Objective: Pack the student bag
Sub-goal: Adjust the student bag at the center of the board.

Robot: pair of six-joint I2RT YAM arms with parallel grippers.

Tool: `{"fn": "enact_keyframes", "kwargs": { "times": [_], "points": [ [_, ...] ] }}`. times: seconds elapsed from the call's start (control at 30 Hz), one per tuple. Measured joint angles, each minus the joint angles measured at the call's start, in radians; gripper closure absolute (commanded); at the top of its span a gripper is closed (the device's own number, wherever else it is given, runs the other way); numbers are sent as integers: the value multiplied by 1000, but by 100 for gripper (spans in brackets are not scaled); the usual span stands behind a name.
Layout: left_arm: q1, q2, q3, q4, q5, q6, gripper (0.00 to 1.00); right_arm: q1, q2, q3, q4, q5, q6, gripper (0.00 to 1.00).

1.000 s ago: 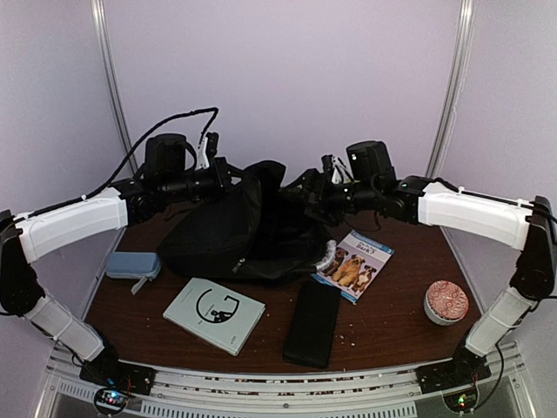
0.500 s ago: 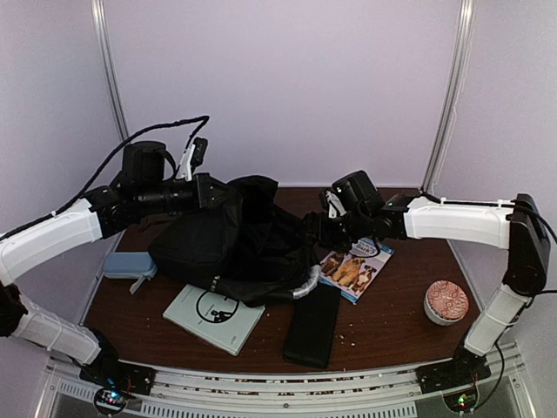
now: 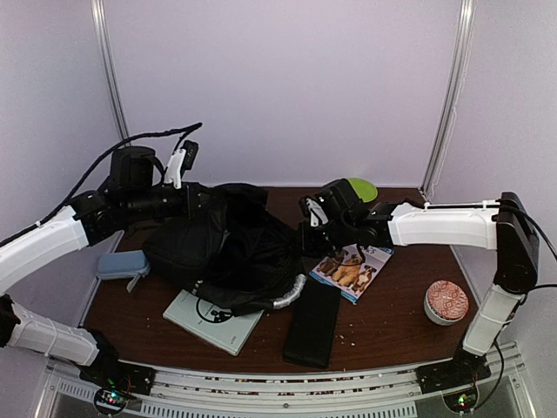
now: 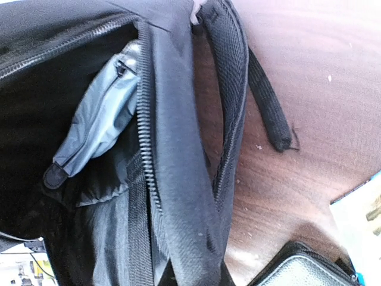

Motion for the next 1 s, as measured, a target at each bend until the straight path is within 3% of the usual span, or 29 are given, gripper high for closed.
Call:
{"fn": "enact_keyframes", "kwargs": {
  "times": [0.43,0.63,1.0],
  "points": [
    [15,217,370,-56,-195,169,100,-47,-49,322,-131,62,-41,100],
    [30,210,336,13,-238,188,100,-86,-108,346,-108,75,-41,100],
    [47,206,310,30,-244,204,100,-154,5,410,-120,-32,10,100]
  ]
}}
